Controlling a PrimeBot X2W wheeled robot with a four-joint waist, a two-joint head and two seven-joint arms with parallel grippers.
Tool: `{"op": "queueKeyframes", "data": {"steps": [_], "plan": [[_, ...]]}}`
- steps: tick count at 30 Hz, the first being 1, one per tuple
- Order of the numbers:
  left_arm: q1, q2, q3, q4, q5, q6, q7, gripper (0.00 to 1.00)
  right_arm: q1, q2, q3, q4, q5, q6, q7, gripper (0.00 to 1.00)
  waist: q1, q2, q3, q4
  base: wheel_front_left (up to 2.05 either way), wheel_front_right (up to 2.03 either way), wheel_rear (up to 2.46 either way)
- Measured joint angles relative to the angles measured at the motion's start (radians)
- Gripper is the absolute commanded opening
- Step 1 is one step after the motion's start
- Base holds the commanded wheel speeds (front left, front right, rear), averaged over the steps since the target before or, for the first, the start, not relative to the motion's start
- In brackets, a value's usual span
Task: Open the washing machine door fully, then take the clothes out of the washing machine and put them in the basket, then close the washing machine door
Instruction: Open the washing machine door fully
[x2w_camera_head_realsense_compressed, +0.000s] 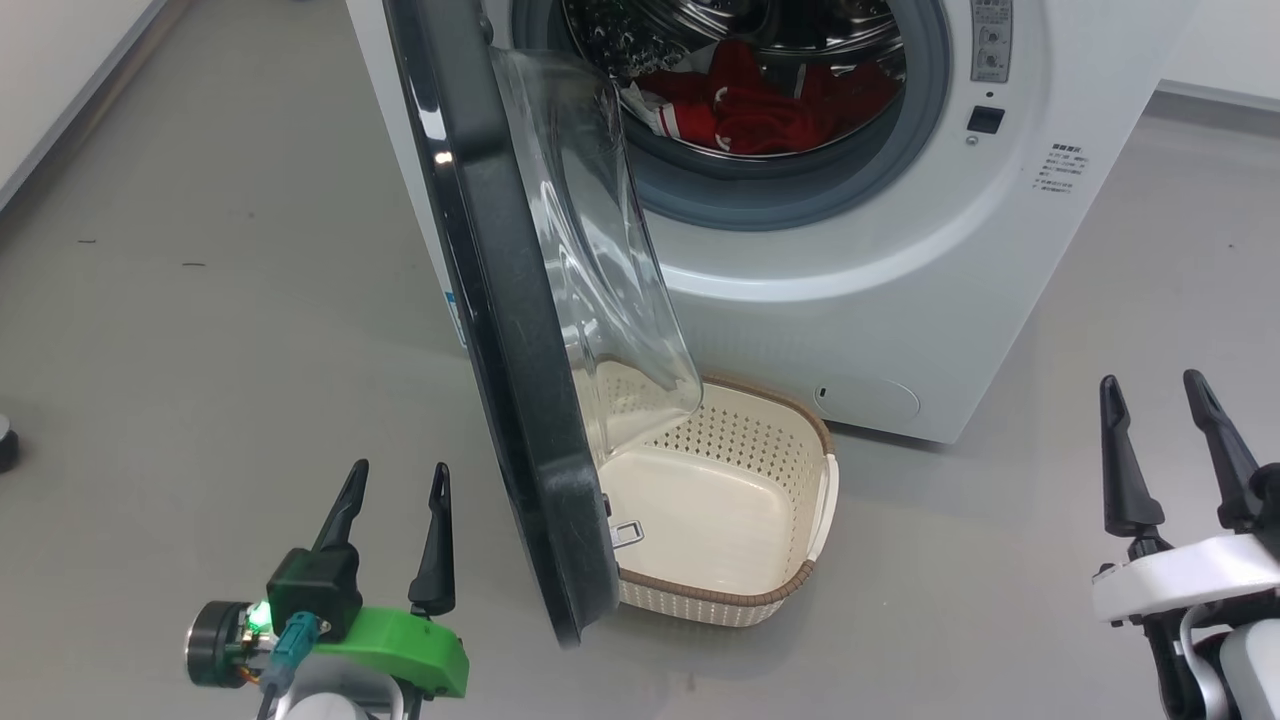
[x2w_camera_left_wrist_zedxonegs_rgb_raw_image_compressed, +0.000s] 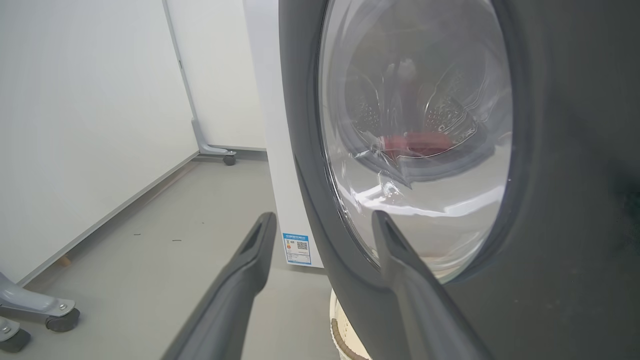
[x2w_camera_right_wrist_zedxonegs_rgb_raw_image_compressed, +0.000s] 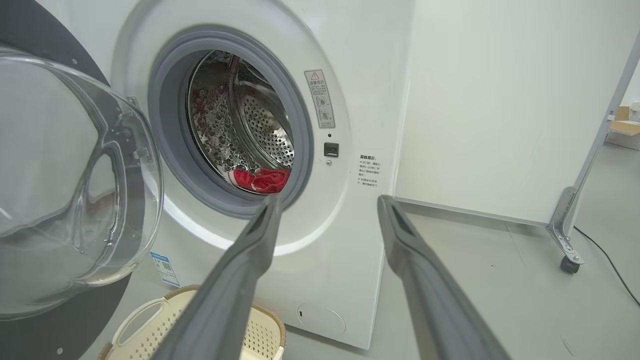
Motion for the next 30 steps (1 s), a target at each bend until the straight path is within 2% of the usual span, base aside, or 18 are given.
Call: {"op": "queueKeyframes", "data": {"steps": [3,14,30], "plan": [[0.003,0.000,0.001,0.000,0.000,0.000,0.000,1.00,0.012,0.030,-0.006,-0.024,-0.038,-0.019,0.000,1.00,0.0000,0.0000,0.001,-0.002,0.00,0.00,0.00],[0.003,0.000,0.003,0.001,0.006,0.000,0.000,1.00,0.107,0.140,-0.005,-0.039,-0.095,-0.028,0.000,1.00,0.0000,0.0000,0.004,-0.006,0.00,0.00,0.00],[0.003,0.000,0.005,0.008,0.006,0.000,0.000,1.00,0.125,0.194,-0.023,-0.056,-0.157,-0.026,0.000,1.00,0.0000,0.0000,0.011,-0.010,0.00,0.00,0.00]]}}
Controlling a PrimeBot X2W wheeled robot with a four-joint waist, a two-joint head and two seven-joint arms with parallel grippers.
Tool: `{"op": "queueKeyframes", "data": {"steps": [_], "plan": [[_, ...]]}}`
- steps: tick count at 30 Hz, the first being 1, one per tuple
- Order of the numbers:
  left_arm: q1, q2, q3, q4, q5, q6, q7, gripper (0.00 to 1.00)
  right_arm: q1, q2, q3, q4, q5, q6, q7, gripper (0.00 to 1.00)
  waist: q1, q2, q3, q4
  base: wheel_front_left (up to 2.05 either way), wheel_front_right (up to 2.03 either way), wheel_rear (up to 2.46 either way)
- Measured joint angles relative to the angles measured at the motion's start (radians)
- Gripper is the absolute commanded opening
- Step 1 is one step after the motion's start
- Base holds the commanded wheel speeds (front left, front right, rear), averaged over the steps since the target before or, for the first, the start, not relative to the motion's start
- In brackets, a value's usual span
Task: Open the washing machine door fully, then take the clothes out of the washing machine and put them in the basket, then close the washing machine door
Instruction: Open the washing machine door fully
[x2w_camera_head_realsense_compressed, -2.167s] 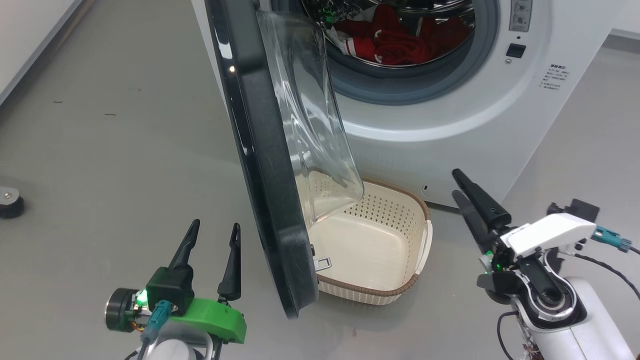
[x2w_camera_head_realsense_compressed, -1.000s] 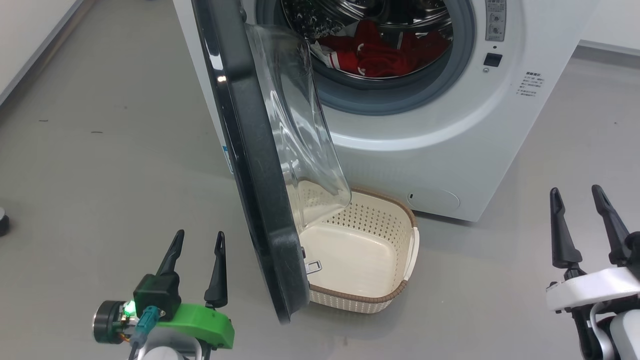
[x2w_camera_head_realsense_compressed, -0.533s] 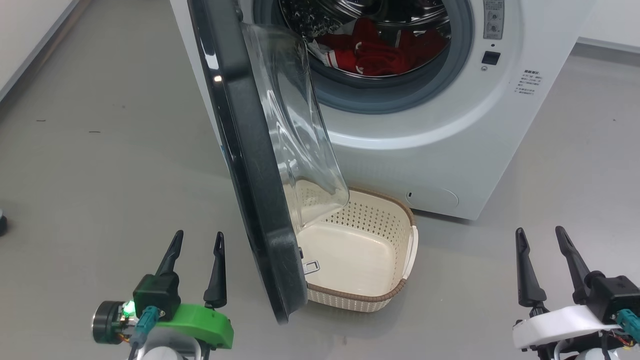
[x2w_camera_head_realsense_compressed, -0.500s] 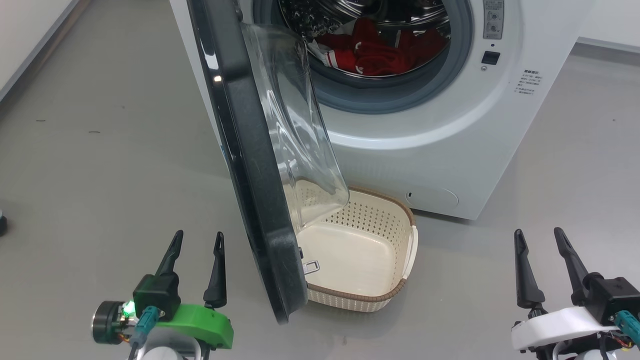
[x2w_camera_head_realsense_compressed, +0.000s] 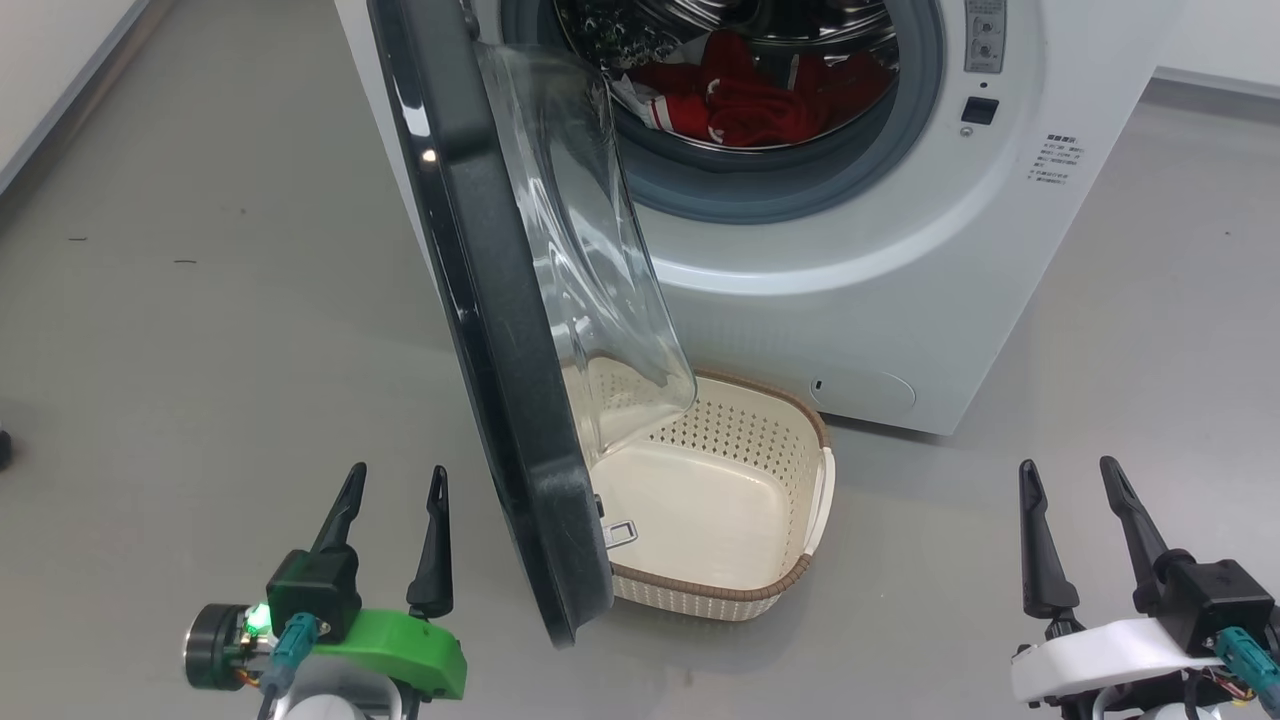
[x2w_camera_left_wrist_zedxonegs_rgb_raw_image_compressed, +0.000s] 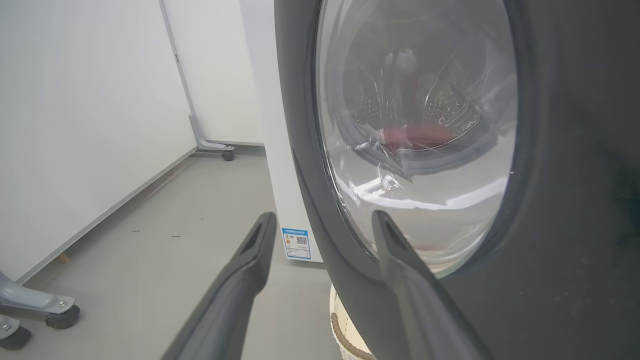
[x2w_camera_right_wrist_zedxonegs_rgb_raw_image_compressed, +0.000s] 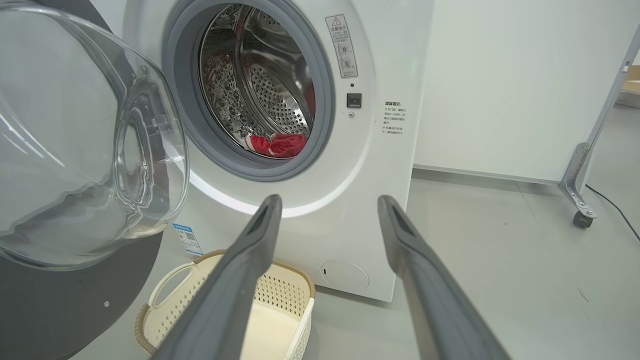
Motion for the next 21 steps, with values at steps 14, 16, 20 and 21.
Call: {"op": "queueKeyframes", "data": {"steps": [14,16,20,21], "plan": [[0.000,0.000,-0.003,0.006,0.000,0.000,0.000,0.00,0.016,0.032,-0.026,0.000,-0.027,0.022,0.000,1.00,0.0000,0.0000,-0.001,0.001,0.00,0.00,0.00],[0.000,0.000,-0.006,0.007,0.000,0.000,0.000,0.00,0.016,0.035,-0.030,0.000,-0.029,0.028,0.000,1.00,0.0000,0.0000,-0.002,0.002,0.00,0.00,0.00],[0.000,0.000,-0.008,0.009,0.000,0.000,0.000,0.00,0.016,0.043,-0.042,0.002,-0.036,0.037,0.000,1.00,0.0000,0.0000,-0.004,0.004,0.00,0.00,0.00],[0.000,0.000,-0.007,0.008,0.000,0.000,0.000,0.00,0.016,0.044,-0.044,0.002,-0.041,0.039,0.000,1.00,0.0000,0.0000,-0.005,0.005,0.00,0.00,0.00]]}}
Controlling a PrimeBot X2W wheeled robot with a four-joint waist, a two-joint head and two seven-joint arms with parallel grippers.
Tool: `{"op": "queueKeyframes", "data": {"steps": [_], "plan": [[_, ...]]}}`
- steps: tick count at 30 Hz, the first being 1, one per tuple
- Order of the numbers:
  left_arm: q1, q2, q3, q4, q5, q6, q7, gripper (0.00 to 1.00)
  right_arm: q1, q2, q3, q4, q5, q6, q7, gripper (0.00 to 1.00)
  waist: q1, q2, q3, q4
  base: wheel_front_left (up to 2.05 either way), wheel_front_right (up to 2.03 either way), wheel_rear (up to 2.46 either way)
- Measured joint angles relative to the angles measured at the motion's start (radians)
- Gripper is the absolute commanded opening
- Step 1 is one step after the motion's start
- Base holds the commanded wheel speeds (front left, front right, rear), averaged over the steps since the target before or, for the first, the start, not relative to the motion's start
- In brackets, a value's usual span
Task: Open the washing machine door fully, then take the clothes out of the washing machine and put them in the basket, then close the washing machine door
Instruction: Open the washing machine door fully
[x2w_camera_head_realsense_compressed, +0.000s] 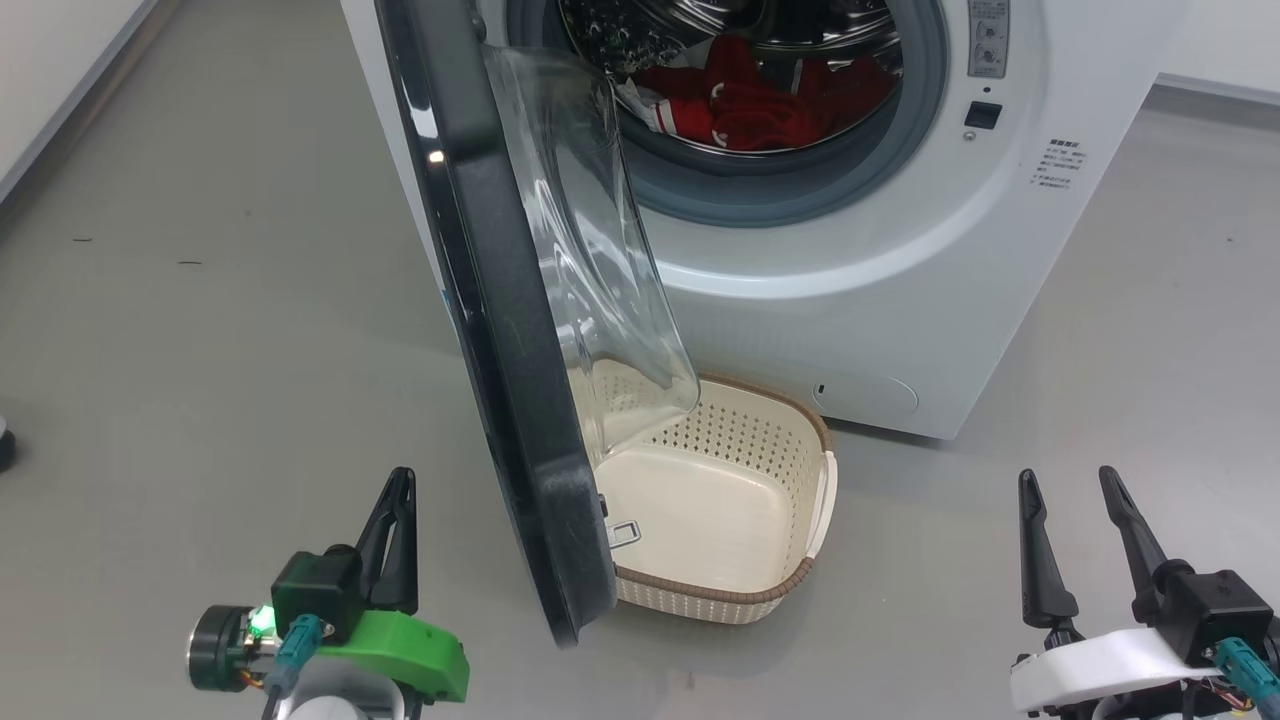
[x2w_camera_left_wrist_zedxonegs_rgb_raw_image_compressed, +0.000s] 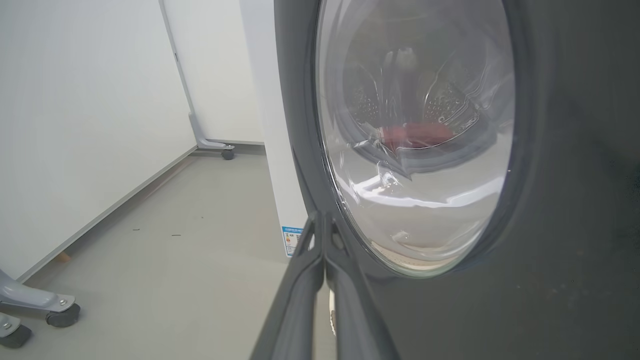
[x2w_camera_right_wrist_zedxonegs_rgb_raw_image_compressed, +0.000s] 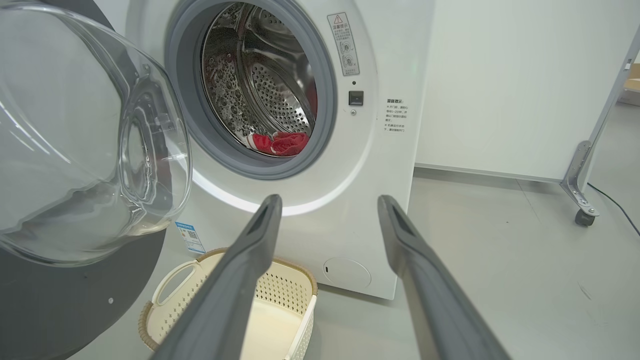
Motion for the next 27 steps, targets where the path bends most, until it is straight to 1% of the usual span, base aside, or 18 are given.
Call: {"op": "queueKeyframes", "data": {"steps": [3,7,10,13,16,22,27], "plan": [[0.000,0.000,0.006,-0.015,0.000,0.000,0.000,0.00,0.000,0.006,-0.005,0.001,-0.002,0.006,0.000,1.00,0.0000,0.0000,-0.003,0.003,0.00,0.00,0.00],[-0.002,0.000,0.030,-0.077,0.013,0.000,0.000,0.00,0.001,0.012,-0.012,0.001,-0.011,0.014,0.000,1.00,0.0000,0.0000,-0.006,0.007,0.00,0.00,0.00],[-0.012,0.000,0.040,-0.142,0.037,0.001,0.000,0.00,0.002,0.013,-0.018,0.001,-0.016,0.015,0.000,1.00,0.0000,0.0000,-0.007,0.010,0.00,0.00,0.00],[-0.036,0.000,0.058,-0.228,0.058,0.002,0.000,0.00,0.002,0.015,-0.024,0.001,-0.020,0.022,0.000,1.00,0.0000,0.0000,-0.008,0.013,0.00,0.00,0.00],[-0.062,0.000,0.065,-0.319,0.087,0.002,0.000,0.00,0.002,0.018,-0.030,0.001,-0.025,0.023,0.000,1.00,0.0000,0.0000,-0.008,0.016,0.00,0.00,0.00],[-0.088,0.000,0.056,-0.491,0.113,0.002,-0.001,0.00,0.002,0.026,-0.037,0.003,-0.032,0.034,0.000,1.00,0.0000,0.0000,-0.011,0.019,0.00,0.00,0.00],[-0.089,0.000,0.005,-0.595,0.113,0.000,-0.001,0.00,0.002,0.032,-0.043,0.003,-0.037,0.041,0.000,1.00,0.0000,0.0000,-0.014,0.018,0.00,0.00,0.00]]}}
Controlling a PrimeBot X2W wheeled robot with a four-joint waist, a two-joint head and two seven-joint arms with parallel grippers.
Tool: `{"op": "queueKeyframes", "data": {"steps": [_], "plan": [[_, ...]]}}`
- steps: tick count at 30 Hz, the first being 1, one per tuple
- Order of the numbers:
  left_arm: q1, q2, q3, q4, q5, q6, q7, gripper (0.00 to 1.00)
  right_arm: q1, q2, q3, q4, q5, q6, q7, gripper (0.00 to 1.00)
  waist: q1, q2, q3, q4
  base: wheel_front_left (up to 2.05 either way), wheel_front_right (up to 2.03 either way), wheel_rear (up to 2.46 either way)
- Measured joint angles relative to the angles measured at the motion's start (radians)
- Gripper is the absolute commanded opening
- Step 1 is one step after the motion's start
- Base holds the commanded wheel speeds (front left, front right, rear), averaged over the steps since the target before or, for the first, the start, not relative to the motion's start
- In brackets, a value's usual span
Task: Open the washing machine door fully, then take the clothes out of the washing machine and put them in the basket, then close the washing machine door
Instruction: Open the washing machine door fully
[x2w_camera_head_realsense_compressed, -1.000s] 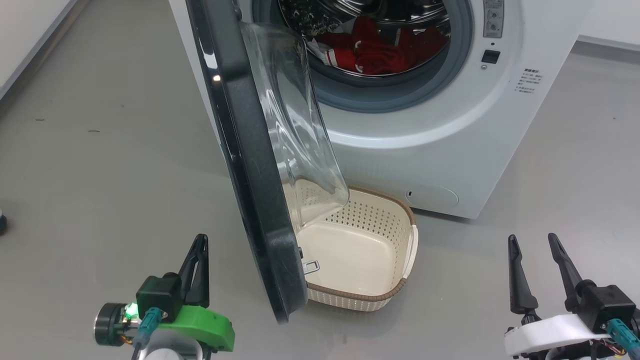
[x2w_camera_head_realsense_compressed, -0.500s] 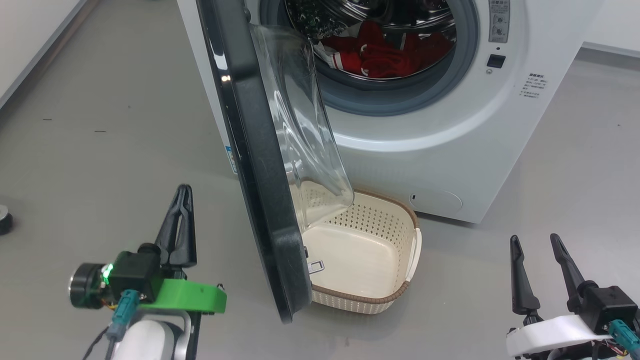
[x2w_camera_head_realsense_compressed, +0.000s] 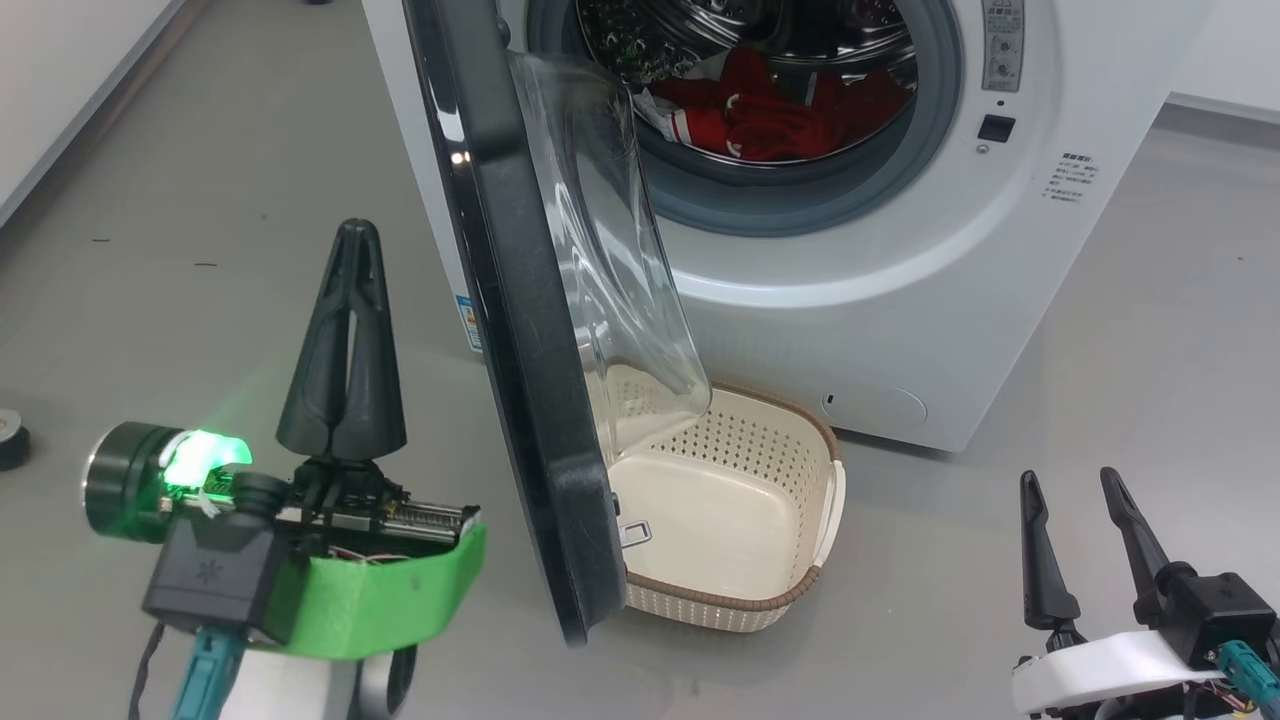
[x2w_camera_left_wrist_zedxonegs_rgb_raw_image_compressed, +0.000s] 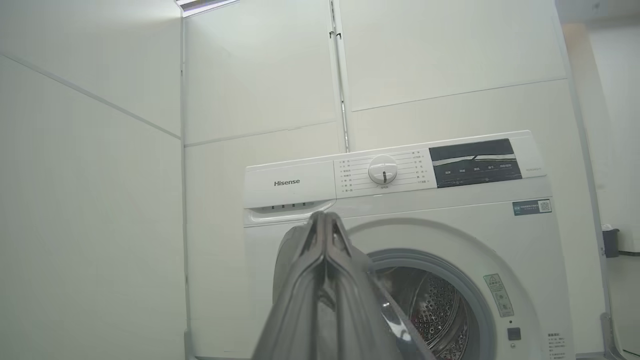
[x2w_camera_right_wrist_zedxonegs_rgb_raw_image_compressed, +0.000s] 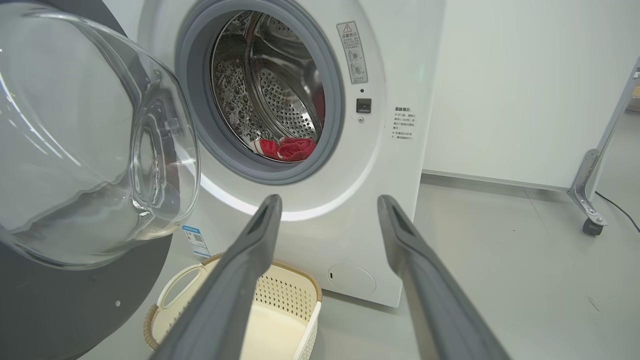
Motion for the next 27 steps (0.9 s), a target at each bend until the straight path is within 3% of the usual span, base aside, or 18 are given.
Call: {"op": "queueKeyframes", "data": {"steps": [4,11,17,27], "plan": [[0.001,0.000,-0.052,-0.051,-0.013,-0.019,0.000,0.00,0.000,0.004,-0.002,0.000,-0.005,0.001,0.000,1.00,0.0001,0.0000,0.000,-0.002,0.00,0.00,0.00],[0.031,0.003,-0.213,-0.091,-0.070,-0.110,0.002,0.00,0.000,0.008,-0.010,0.004,-0.011,0.011,0.000,1.00,0.0001,0.0000,0.003,-0.004,0.00,0.00,0.00],[0.082,0.009,-0.326,-0.089,-0.113,-0.187,0.074,0.00,0.000,0.011,-0.017,0.007,-0.018,0.021,0.000,1.00,0.0000,0.0000,0.007,-0.002,0.00,0.00,0.00],[0.157,0.060,-0.402,0.007,-0.157,-0.199,0.205,0.00,-0.001,0.013,-0.026,0.008,-0.036,0.031,0.000,1.00,0.0001,0.0000,0.022,0.003,0.00,0.00,0.00]]}}
